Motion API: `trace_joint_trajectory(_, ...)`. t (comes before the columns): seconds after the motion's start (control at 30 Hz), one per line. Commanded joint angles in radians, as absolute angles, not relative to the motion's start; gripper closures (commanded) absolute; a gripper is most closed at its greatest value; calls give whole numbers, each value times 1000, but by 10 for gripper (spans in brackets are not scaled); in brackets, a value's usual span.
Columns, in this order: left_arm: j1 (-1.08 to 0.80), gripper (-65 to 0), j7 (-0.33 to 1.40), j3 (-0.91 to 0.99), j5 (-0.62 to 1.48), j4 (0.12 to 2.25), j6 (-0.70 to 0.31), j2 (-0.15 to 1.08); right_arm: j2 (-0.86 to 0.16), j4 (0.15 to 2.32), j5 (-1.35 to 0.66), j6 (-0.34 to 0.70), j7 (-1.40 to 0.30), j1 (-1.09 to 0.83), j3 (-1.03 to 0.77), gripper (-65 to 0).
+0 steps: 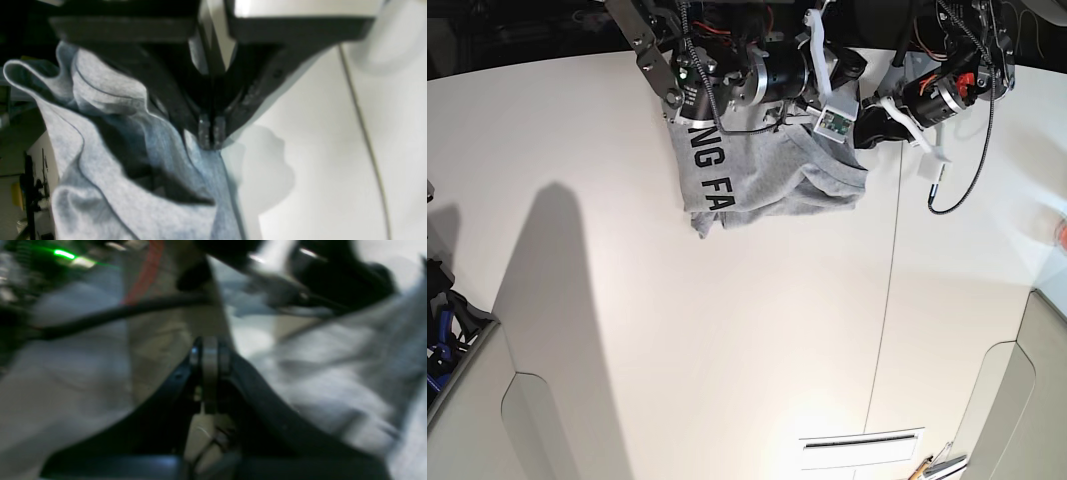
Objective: Fold the T-shirt properly
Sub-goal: 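Grasp the edges of the folded bundle with both grippers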
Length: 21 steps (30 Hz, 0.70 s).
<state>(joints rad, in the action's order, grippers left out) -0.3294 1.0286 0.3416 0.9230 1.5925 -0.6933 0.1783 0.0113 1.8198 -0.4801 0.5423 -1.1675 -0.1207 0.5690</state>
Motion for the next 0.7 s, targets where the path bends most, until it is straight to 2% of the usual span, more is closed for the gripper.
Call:
trace_joint_trajectory(0.0,-330,0,1036,355,942,1602,-698,192,20,1838,-472,535,-1148,-105,549,0)
trace_joint_trajectory(0.2,-330,0,1081,434,1076,1607,-698,202,19,1839,-458,521,-1121,-90,331,0)
trace_joint_trajectory(0.53,-330,0,1129,492,1170,1644,-698,202,16,1839,-730,583,-1076,-87,7,0)
trace_joint_trajectory(0.67,-330,0,1191,492,1253,1724,-698,200,17,1839,-716,583,-1076,-61,-79,0)
